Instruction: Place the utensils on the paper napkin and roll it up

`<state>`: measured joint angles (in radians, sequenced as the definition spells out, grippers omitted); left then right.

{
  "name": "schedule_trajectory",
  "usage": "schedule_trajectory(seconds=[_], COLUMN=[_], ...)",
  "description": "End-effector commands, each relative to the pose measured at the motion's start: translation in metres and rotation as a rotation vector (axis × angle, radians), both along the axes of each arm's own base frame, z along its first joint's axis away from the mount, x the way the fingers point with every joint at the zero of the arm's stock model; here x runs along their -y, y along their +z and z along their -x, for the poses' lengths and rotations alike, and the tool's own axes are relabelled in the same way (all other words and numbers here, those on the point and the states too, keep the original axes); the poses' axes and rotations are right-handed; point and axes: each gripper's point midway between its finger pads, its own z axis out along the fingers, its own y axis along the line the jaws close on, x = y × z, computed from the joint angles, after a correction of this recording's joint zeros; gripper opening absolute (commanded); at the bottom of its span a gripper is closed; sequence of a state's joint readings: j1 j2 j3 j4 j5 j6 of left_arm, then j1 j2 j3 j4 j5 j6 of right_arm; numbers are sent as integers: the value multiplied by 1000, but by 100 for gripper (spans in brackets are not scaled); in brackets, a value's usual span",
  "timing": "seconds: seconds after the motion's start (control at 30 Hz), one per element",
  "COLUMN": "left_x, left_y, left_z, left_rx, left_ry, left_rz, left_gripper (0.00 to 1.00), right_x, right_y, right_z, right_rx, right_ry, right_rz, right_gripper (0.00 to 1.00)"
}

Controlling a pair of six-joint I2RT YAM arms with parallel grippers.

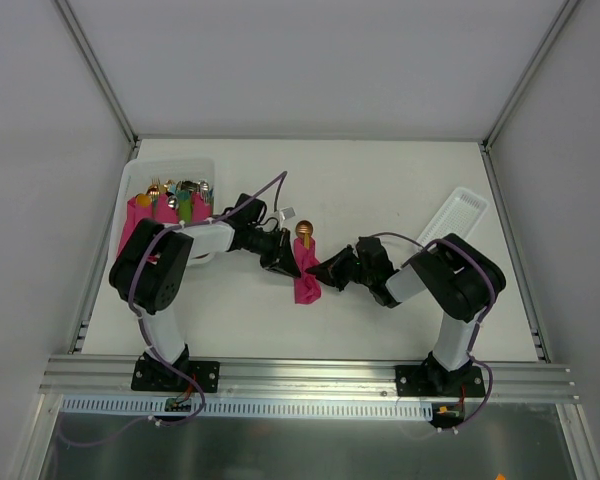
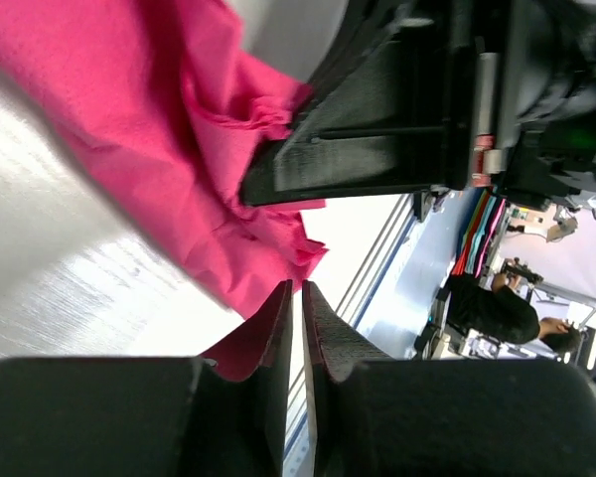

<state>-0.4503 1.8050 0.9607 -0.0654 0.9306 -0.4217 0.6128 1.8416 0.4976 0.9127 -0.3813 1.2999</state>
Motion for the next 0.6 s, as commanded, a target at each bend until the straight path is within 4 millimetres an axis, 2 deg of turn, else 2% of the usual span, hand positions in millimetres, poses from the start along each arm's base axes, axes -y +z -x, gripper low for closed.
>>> schedule_trajectory(seconds=[0.0, 0.43, 0.57], left_x=[-4, 1, -1], left_y=[-15, -60, -67], left_z=[10, -7, -8], left_rx=[-45, -123, -126], left_ry=[-31, 20, 32], left_rz=[0, -73, -99], left_gripper=[8, 0, 0], right_x=[17, 10, 6], right_y=[-39, -13, -3], right_z=[15, 9, 5], right_rx=[-167, -106, -88], right_ry=[-44, -20, -12], right_rz=[102, 75, 75], right_gripper=[0, 0, 0])
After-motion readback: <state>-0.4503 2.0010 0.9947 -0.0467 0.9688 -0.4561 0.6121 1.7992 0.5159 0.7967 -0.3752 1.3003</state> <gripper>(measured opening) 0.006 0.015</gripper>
